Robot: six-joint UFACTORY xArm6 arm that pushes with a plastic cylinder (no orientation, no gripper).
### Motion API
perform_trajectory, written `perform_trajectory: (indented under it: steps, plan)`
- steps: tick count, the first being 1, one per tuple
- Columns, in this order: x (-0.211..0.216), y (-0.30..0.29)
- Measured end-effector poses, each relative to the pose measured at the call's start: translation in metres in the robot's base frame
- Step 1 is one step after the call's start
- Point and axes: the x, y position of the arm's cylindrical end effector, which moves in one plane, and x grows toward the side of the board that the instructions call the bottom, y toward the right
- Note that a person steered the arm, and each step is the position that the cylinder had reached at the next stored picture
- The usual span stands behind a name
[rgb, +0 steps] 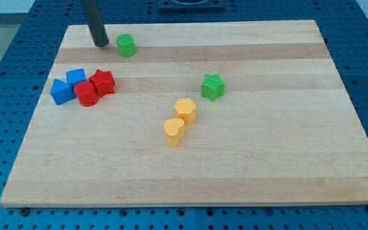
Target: Move green circle to the center
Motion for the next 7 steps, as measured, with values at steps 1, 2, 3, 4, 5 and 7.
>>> perform_trajectory:
  steps: [1,2,3,4,5,7]
  plan:
    - [0.005,0.028]
    - [0.018,0.052]
    - [0.03,0.077]
    - [0.04,0.11]
    - [0.056,0.135]
    - [0.087,0.165]
